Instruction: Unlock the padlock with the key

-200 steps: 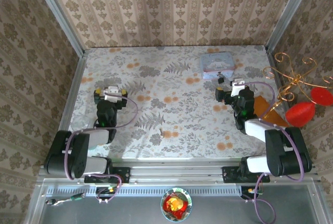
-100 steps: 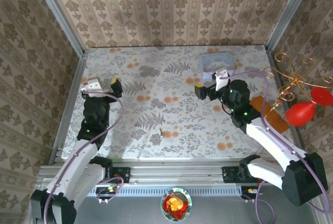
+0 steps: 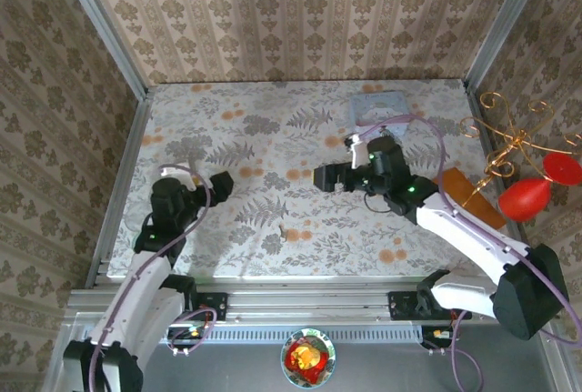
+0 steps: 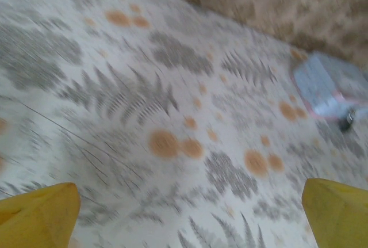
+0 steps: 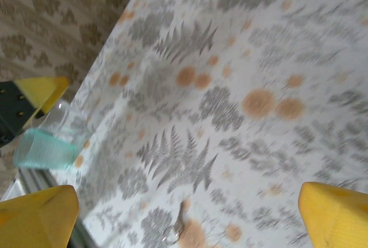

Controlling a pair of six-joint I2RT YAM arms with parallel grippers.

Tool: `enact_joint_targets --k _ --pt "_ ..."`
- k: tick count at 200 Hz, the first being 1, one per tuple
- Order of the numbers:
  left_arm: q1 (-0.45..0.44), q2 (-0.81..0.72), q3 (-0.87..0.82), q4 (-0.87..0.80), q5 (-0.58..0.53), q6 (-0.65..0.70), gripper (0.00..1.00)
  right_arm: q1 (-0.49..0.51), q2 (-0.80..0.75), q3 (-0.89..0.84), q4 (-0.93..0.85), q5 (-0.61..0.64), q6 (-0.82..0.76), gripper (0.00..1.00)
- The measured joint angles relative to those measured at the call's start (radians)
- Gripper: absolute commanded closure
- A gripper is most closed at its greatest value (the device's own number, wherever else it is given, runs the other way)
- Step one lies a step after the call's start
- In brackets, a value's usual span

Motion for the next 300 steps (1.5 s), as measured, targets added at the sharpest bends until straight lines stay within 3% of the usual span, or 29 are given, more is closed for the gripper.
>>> enact_joint_targets --k 23,38,76,127,170,300 --pt "-0.134 0.044 0.013 -0.091 -0.005 0.001 0.00 0.117 0.038 0.026 -0.056 0.106 0.075 0.06" --pt "-0.175 0.061 0.031 -0.148 -0.016 0.001 0.00 0.182 0.066 0.040 -0.094 0.189 0.144 0.07" --pt "-0.179 0.053 0.042 -0.217 -0.048 0.013 0.00 0.306 0.172 0.042 -0.128 0.327 0.327 0.17" --pt "-0.179 -0.059 -0.045 -0.191 -0.110 0.032 0.03 0.439 0.362 0.100 -0.148 0.384 0.458 0.43" --pt "-0.179 -0.195 -0.073 -0.202 -0.164 0.040 0.02 0.474 0.480 0.169 -0.145 0.373 0.521 0.62" --pt "-0.179 -0.212 -0.073 -0.208 -0.185 0.039 0.00 0.490 0.632 0.272 -0.233 0.377 0.553 0.66"
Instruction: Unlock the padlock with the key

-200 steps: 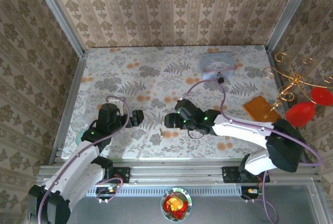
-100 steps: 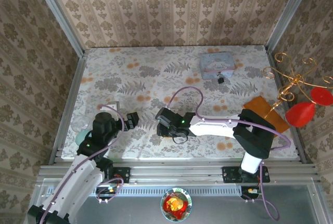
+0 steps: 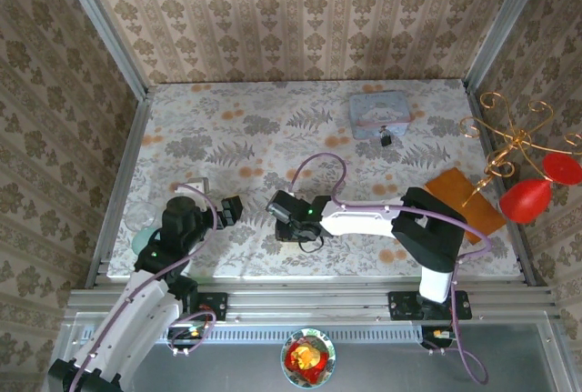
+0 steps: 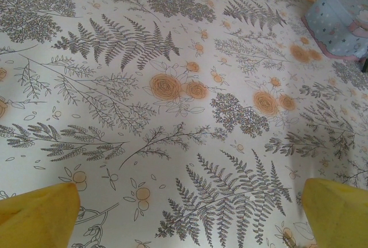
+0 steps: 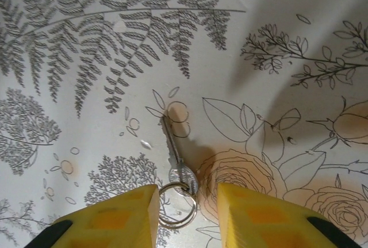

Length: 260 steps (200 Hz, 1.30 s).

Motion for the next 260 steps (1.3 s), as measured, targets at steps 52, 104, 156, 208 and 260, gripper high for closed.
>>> enact_joint_targets --k 52,104,156,208,260 --pt "0.000 0.000 0.000 -0.003 0.003 0.000 0.00 0.013 0.042 0.030 -0.015 0.001 0.014 0.66" --pt "0.000 0.000 0.000 -0.003 0.003 0.000 0.00 0.014 0.068 0.065 -0.056 0.001 0.013 0.72" --pt "0.000 0.000 0.000 -0.003 0.003 0.000 0.00 0.017 0.071 0.076 -0.071 0.008 0.009 0.73" --pt "0.000 0.001 0.000 -0.003 0.003 0.000 0.00 0.039 0.071 0.092 -0.086 0.035 -0.014 0.73" --pt "0.000 0.001 0.000 -0.003 0.003 0.000 0.00 0.049 0.086 0.138 -0.100 0.050 -0.021 0.72"
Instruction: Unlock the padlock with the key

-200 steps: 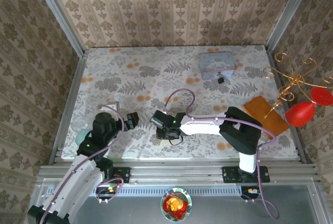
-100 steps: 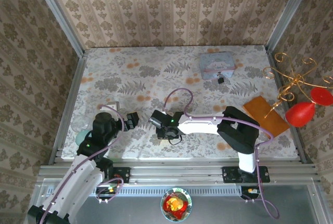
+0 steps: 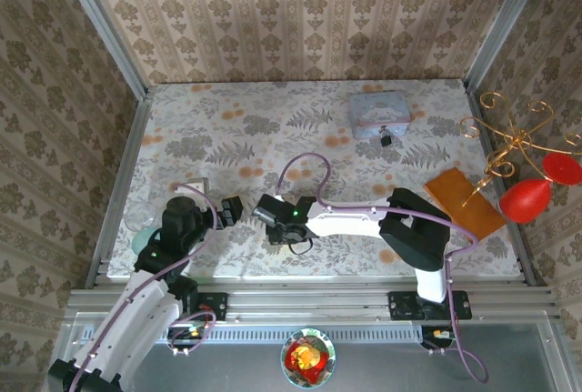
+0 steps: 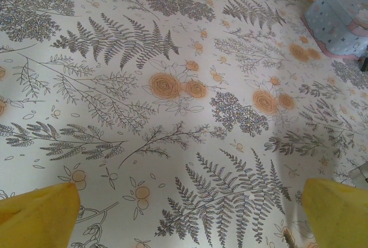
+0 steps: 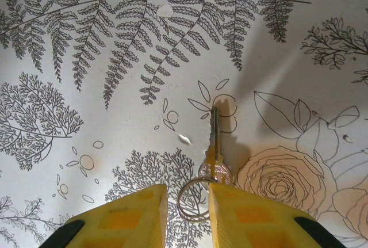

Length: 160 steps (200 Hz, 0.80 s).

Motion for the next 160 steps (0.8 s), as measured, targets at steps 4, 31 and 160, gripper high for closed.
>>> enact_joint_targets --k 4,31,160 --pt "0.000 0.000 0.000 0.000 0.000 0.000 0.00 0.000 0.005 0.004 -0.004 0.000 -0.001 0.72" --pt "0.000 0.000 0.000 0.000 0.000 0.000 0.00 0.000 0.039 0.026 -0.028 0.007 -0.006 0.71" --pt "0.000 0.011 0.000 0.000 0.000 0.000 0.00 0.000 0.071 0.082 -0.108 0.038 -0.025 0.96"
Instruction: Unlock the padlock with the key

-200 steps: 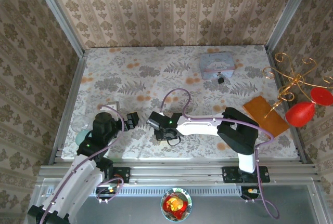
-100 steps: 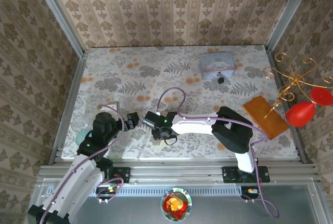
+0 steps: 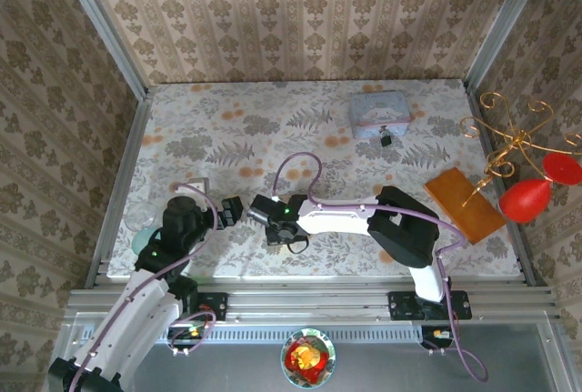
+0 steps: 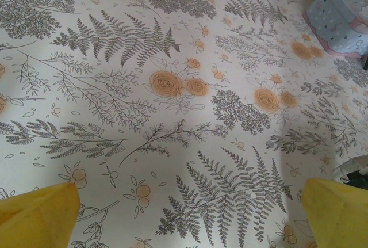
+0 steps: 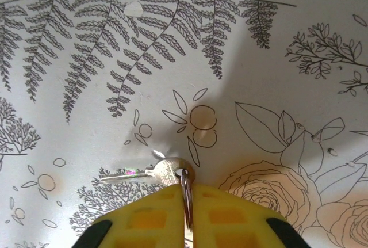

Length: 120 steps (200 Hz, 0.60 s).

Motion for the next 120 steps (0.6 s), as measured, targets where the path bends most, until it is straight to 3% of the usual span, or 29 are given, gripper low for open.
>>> enact_joint_targets --k 13,82,120 --pt "0.000 0.005 0.000 0.000 0.000 0.000 0.00 0.000 -0.002 -0.003 0.001 0.013 -0.006 1.00" --pt "0.000 0.016 0.000 0.001 0.005 0.000 0.00 -0.023 -0.170 -0.174 0.129 0.042 -0.019 1.00" --pt "0.000 0.018 -0.008 0.040 0.068 0.000 0.04 -0.059 -0.272 -0.271 0.263 0.027 0.004 1.00"
